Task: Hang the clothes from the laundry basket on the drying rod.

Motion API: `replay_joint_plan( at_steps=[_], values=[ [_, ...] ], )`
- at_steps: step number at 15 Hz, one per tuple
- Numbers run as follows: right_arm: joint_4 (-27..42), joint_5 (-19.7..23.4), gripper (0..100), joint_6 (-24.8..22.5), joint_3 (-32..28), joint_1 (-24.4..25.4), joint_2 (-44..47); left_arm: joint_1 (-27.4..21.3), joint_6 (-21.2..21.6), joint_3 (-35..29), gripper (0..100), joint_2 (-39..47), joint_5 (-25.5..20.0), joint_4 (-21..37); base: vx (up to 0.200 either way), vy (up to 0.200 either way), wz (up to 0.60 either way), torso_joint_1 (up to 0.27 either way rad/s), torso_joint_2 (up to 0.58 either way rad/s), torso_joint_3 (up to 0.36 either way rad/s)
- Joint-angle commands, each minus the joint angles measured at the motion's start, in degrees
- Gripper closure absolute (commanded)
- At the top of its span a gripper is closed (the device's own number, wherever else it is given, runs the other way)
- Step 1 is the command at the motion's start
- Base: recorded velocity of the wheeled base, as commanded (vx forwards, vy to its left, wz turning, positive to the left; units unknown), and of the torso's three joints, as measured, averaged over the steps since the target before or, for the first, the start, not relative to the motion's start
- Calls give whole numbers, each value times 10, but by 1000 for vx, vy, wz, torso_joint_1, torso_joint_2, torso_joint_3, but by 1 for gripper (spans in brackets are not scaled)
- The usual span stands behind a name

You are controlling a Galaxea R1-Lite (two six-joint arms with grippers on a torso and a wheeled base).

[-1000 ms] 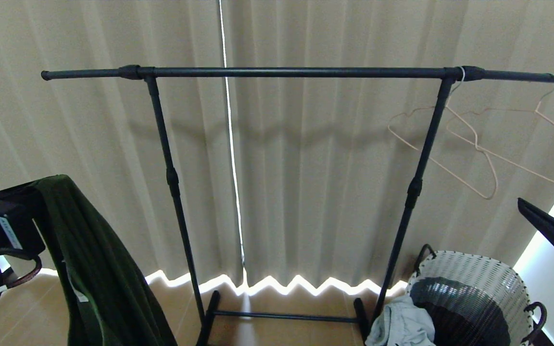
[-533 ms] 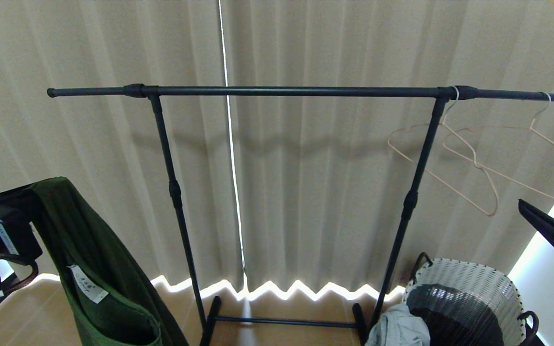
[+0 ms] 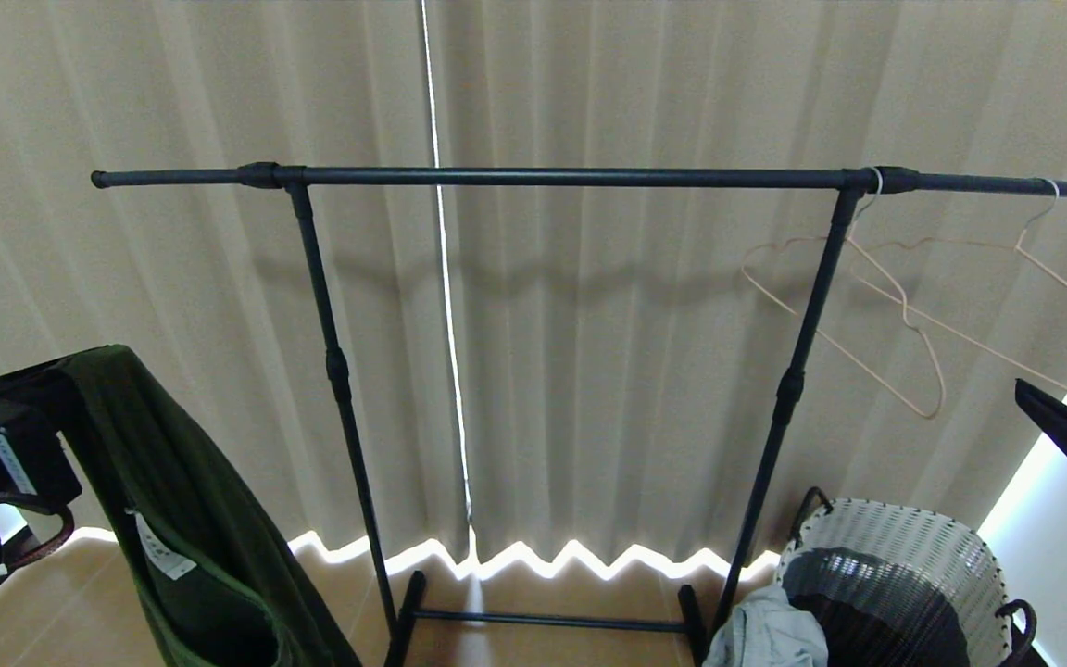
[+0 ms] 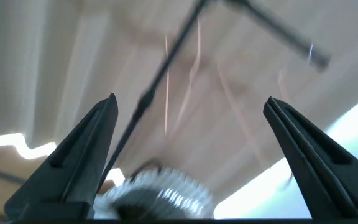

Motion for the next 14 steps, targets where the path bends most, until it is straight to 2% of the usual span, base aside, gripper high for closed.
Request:
replay_joint_plan(
  at_steps=[1,4,8,14],
  values=[
    [8,-1,0,39,2,-25,22,0,1,1,100,6,0,0,0,0,0,0,0,0],
    [57,-5,0,59,-5,-61,24,0,1,0,100,12,0,0,0,0,0,0,0,0],
    [61,-6,0,59,-6,-63,22,0,0,1,100,12,0,1,0,0,0,0,0,0],
    [61,-7,0,57,-14,-65,22,0,1,2,100,12,0,0,0,-200,0,6,1,1]
  ],
)
